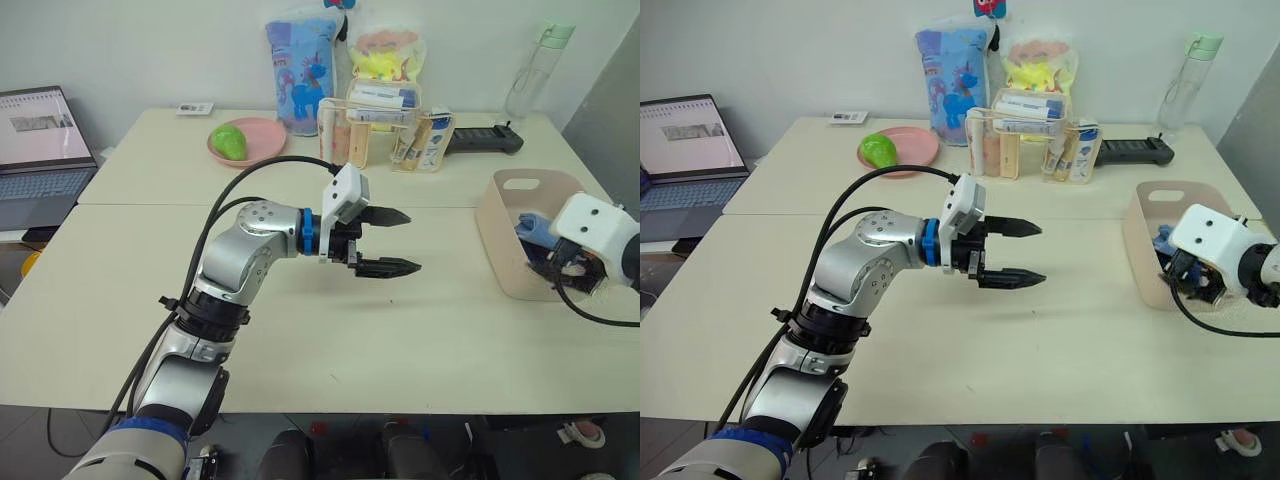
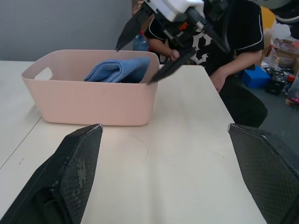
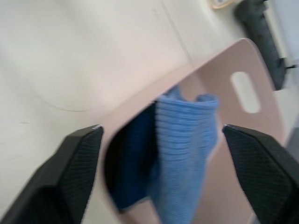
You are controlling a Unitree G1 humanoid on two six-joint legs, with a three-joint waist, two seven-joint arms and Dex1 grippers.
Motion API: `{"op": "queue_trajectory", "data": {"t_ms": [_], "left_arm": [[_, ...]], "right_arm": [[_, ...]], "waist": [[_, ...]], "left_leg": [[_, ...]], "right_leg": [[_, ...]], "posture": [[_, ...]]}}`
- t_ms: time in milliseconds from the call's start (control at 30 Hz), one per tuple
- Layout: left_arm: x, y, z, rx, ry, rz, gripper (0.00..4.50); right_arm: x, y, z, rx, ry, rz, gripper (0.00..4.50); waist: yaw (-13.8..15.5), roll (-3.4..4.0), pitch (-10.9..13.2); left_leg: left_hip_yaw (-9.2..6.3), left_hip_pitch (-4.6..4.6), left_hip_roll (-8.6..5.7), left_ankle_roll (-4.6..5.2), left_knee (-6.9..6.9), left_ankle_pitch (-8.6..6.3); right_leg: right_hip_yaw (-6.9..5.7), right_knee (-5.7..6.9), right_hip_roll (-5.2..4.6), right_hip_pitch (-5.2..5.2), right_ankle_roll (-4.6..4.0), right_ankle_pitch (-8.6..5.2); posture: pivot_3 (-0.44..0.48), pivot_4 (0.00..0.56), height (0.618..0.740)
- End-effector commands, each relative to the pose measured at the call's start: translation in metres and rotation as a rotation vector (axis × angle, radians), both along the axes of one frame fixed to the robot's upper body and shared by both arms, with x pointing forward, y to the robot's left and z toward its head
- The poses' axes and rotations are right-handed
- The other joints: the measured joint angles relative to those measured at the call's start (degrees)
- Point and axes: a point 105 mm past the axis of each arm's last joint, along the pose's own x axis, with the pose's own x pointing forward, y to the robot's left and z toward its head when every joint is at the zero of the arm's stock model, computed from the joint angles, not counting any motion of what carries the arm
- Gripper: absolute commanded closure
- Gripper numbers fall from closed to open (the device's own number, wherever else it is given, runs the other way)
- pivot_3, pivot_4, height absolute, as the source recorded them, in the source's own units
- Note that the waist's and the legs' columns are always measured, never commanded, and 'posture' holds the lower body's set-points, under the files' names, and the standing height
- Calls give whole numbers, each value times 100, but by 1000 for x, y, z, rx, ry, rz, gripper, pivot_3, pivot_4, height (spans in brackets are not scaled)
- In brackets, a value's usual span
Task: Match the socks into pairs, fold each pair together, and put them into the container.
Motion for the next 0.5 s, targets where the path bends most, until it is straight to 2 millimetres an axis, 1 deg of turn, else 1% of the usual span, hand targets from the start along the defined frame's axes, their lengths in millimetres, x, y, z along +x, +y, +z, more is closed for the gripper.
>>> {"op": "queue_trajectory", "data": {"t_ms": [33, 167, 200, 267, 300, 367, 400, 467, 500], "left_arm": [[-2, -3, 12, -15, -53, -19, 0], [-4, -2, 11, -12, -52, -24, 0], [-4, -2, 10, -10, -51, -26, 0], [-5, -3, 9, -8, -48, -29, 0], [-6, -3, 8, -7, -47, -31, 0], [-7, -5, 9, -11, -40, -40, 0], [-8, -5, 9, -16, -33, -45, 0], [-9, -5, 10, -19, -29, -51, 0], [-9, -5, 10, -17, -31, -50, 0]], "right_arm": [[-5, 4, 30, 45, -87, -3, 92], [0, -1, 50, 81, -193, -62, 92], [4, -4, 54, 59, -230, -87, 92], [10, -11, 54, -20, -279, -126, 92], [14, -13, 52, -46, -294, -137, 92], [20, -12, 40, -57, -297, -161, 92], [21, -13, 32, -93, -290, -167, 92], [25, -22, 18, -206, -290, -186, 92], [27, -25, 11, -233, -289, -191, 92]], "waist": [[-3, 0, 0], [-3, 0, 0], [-2, 0, 0], [-1, 0, 0], [-1, 0, 0], [-3, 0, 0], [-4, 0, 0], [-2, 0, 0], [-2, 0, 0]], "left_leg": [[1, 0, 0, 1, 0, 0], [0, 1, 0, 1, 0, -1], [-2, 1, 1, 0, 0, 0], [-4, 0, 1, 0, 0, 0], [-4, -1, 1, 0, 0, 0], [-1, -1, 0, -2, 0, 1], [-1, -1, 0, -5, 0, 3], [-1, -1, 0, -5, 0, 3], [-2, -4, 1, -7, 1, 4]], "right_leg": [[0, 0, 0, 0, 0, 0], [1, 0, -2, 0, 0, 0], [1, 0, -2, 0, 0, 0], [3, 0, -3, 0, 0, 0], [4, -1, -3, -1, 0, 0], [6, -1, -4, -1, 0, 0], [7, 0, -4, -1, 0, 0], [8, 1, -4, -1, 0, 0], [6, 1, -4, -2, 0, 0]], "posture": [[0, 150, 703], [0, 150, 703], [0, 150, 703], [0, 150, 703], [0, 150, 703], [0, 150, 703], [0, 150, 703], [0, 150, 703], [0, 150, 703]]}}
